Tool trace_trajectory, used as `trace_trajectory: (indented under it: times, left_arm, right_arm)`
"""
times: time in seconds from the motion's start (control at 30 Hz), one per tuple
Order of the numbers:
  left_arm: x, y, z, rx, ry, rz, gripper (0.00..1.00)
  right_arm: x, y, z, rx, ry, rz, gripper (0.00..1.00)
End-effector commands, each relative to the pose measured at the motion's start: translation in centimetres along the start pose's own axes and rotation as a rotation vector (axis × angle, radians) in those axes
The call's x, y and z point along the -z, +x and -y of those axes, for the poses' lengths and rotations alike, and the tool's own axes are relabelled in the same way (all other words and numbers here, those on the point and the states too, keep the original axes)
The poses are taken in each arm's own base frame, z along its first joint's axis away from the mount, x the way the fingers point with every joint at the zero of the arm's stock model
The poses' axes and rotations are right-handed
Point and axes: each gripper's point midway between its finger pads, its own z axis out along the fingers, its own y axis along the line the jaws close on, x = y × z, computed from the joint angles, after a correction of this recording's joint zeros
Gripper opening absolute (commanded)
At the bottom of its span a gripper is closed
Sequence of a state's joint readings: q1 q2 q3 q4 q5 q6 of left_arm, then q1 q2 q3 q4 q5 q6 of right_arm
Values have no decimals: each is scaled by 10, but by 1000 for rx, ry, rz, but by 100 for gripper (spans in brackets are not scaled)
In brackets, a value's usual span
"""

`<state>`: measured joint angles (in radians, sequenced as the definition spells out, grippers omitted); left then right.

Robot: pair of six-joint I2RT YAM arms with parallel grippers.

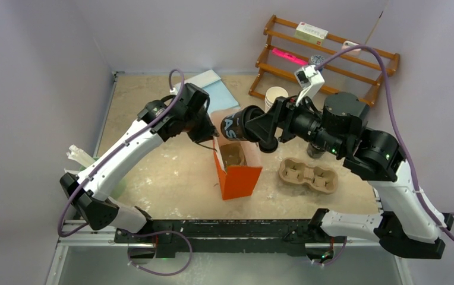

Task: Pack the takeout coffee
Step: Place the coffee cup on the cup tray.

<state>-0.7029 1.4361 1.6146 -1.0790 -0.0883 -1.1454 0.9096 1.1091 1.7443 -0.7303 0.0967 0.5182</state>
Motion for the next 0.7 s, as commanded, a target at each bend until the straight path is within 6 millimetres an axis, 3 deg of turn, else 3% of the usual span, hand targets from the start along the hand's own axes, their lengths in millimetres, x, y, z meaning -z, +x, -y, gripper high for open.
trace_trajectory:
  times: [0.0,0.07,0.1,0.37,0.67]
  left_arm:
    - [-7,13,21,10,60,-34,38]
    - [-7,17,31,-26,77,-42,55]
    - [-6,19,37,-47,87,-45,56]
    - [23,18,65,-104,146,-73,58]
    - [52,23,70,-63,229,-97,57]
  right_arm:
    - [13,3,13,-20,65,4,24]
    - [12,9,20,-16,98,-20,23]
    - [11,12,24,-15,115,-27,23]
    - [9,22,46,-33,231,-47,26]
    - [11,18,49,-49,236,2,25]
